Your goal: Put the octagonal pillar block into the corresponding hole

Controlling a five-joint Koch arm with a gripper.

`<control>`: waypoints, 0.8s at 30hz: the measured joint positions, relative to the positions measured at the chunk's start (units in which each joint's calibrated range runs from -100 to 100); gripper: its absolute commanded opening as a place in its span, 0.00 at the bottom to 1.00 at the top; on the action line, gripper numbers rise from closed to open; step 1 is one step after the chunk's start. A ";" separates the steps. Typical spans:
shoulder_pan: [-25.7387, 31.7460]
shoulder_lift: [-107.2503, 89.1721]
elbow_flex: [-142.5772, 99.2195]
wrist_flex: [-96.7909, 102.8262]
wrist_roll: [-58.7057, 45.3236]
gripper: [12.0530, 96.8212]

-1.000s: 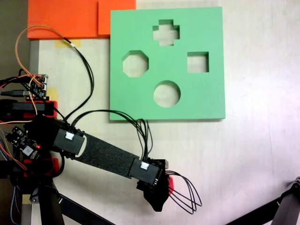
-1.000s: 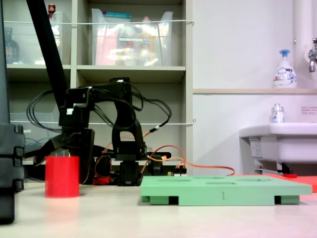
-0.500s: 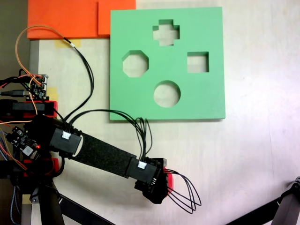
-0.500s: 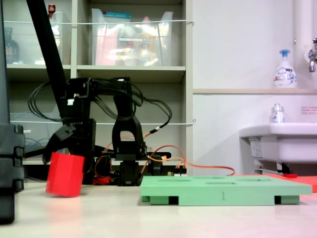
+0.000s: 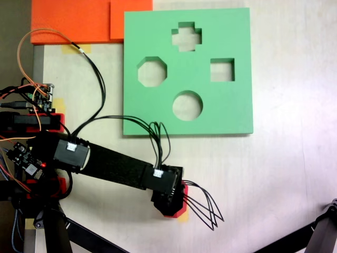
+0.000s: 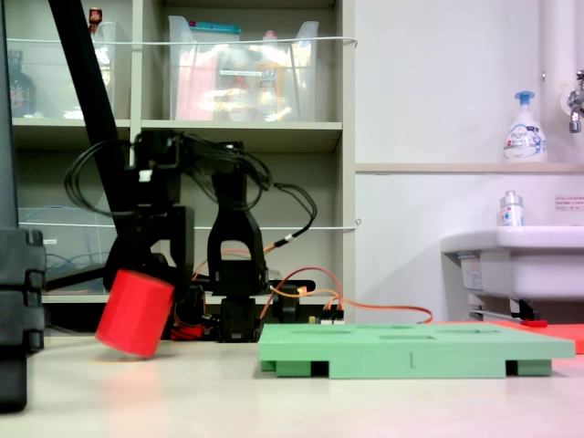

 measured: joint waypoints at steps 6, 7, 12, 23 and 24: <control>4.49 -10.26 0.00 -0.20 4.30 0.31; 5.37 -11.63 0.00 -0.20 4.98 0.31; 11.43 -17.65 0.00 -0.69 10.21 0.31; 26.52 -11.35 6.96 -1.76 23.00 0.31; 27.50 -10.94 6.96 -1.76 24.13 0.31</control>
